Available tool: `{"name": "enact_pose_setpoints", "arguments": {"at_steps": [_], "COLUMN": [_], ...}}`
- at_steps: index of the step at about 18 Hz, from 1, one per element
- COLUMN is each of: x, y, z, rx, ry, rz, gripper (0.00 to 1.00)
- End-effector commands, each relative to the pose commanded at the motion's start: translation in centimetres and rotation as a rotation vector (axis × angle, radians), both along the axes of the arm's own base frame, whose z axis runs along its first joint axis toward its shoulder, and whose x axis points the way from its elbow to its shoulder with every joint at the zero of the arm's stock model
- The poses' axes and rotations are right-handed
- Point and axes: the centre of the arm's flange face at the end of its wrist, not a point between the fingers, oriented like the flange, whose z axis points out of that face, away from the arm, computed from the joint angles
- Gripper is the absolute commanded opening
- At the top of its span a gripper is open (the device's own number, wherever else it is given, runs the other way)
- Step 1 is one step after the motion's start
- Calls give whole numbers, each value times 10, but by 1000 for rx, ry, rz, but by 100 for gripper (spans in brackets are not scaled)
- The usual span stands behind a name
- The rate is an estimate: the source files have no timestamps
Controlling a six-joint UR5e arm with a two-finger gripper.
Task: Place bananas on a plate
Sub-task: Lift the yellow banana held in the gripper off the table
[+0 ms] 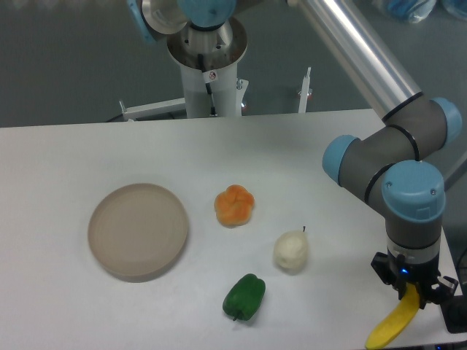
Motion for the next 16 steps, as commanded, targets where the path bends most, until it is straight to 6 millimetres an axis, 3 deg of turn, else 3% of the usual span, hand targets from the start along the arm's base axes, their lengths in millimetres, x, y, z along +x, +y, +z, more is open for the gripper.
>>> {"name": "enact_pose_setpoints", "arguments": {"at_steps": [9,16], "x": [2,26], "y": [1,2], "z": [-1,10], "rx": [-1,-5], "ry": [-1,-11], "rz": [0,-19], "gripper": [26,26]}}
